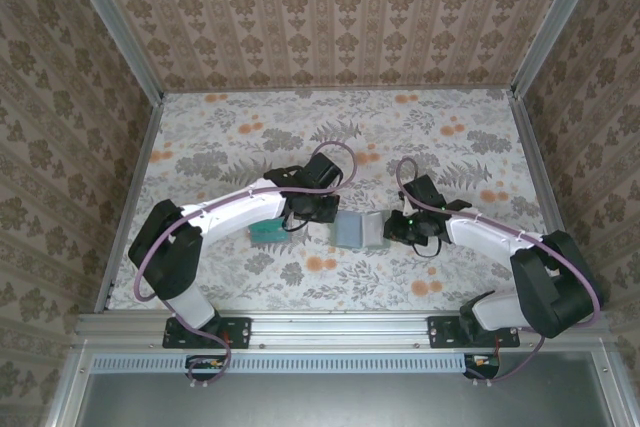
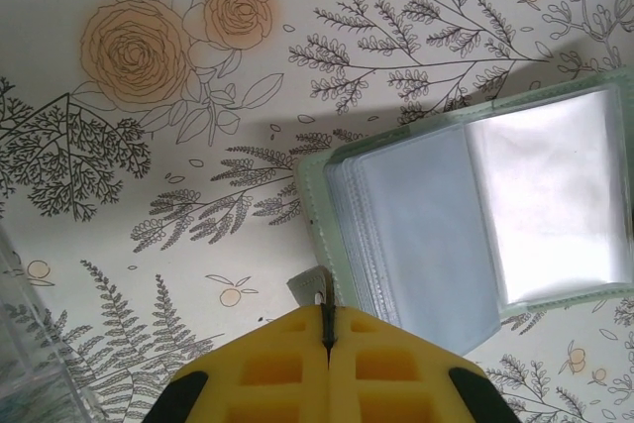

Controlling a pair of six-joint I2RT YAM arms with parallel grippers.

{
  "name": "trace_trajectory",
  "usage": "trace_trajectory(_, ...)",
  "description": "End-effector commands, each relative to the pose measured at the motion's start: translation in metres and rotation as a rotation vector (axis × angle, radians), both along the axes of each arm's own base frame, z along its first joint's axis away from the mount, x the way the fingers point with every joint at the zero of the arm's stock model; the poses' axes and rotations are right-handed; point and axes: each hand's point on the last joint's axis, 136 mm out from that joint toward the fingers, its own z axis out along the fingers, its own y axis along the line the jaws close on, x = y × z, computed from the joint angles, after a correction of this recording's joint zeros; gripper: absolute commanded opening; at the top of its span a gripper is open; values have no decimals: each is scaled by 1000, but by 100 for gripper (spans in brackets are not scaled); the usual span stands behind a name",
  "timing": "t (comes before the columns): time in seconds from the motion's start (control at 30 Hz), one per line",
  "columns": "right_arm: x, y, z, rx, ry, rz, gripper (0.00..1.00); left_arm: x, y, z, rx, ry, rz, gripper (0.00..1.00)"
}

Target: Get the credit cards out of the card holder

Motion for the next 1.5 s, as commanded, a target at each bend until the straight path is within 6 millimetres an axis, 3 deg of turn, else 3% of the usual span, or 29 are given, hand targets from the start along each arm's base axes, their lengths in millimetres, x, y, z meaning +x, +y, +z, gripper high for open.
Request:
trace_trajectory(0.0, -8, -4, -10, -9, 35, -3, 11, 1, -2, 12, -29, -22, -19, 0)
trace_trajectory(0.03, -8, -4, -11, -5, 39, -3, 7, 1, -2, 14, -31, -23, -17, 3)
trace_trajectory(0.13, -8, -2, -12, 9, 43, -3, 3, 1, -1, 20, -32, -21, -9, 34)
trace_trajectory(0.23, -8, -1, -12, 13, 40, -6, 1, 1, 0, 32, -52, -27, 21, 38)
trace_trajectory(0.33, -7, 0, -11, 22, 38, -6, 0, 0, -3, 46, -108, -35, 54, 58)
trace_trajectory(0.47, -9, 1, -19, 20, 62, -10, 0, -5, -22, 51, -219, 4, 53, 58)
trace_trajectory(0.67, -9, 2, -19, 25, 63, -12, 0, -15, -45, 16, -232, 108, 44, 57)
trace_trajectory(1.03, -8, 3, -19, 31, 61, -13, 0, -21, -34, -36, -104, 180, 86, 55)
trace_trajectory(1.47, -8, 3, -20, 33, 65, -12, 0, -29, -28, -60, -38, 227, 87, 53)
